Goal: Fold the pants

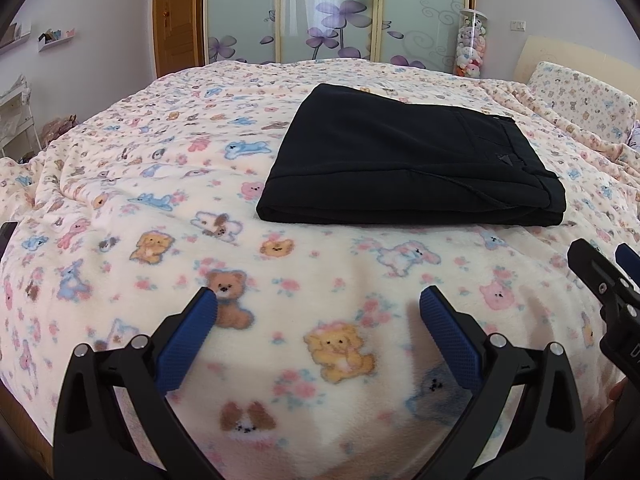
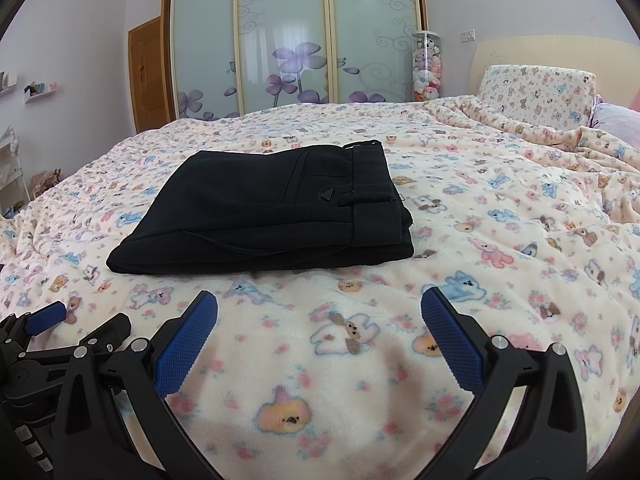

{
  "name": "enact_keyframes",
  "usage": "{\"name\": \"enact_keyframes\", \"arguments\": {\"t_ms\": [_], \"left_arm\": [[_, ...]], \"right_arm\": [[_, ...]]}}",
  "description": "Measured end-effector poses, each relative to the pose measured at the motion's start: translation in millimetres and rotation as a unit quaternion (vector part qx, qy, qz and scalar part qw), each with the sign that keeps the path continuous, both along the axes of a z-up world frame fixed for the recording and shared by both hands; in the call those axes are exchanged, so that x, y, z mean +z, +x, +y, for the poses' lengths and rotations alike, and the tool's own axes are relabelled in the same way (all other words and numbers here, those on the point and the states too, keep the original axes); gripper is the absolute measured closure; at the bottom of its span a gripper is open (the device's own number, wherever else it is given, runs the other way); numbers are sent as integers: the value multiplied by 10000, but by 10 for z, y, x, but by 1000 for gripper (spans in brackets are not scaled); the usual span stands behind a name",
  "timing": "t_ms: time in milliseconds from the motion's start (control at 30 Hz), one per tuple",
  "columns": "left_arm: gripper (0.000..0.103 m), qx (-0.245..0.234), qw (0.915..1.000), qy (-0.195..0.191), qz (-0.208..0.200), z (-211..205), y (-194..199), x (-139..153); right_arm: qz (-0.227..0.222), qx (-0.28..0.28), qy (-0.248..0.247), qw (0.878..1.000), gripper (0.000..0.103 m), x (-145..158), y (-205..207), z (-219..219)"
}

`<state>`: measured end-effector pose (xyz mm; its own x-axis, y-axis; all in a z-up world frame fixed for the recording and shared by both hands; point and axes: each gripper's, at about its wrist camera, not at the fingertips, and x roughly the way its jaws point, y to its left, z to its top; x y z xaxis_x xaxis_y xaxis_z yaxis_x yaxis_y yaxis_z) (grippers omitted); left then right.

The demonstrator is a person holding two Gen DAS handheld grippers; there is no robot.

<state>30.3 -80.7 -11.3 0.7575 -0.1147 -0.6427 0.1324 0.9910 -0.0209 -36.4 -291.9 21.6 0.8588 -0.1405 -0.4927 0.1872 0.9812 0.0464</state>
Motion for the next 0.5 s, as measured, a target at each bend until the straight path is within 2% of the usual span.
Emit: {"name": "enact_keyframes", "arguments": {"t_ms": [500], "left_arm": [[2,63,10000,20,-5,23,-2,6]], "right_arm": [[3,9,-6,10000,1,-14,17,-15]]}}
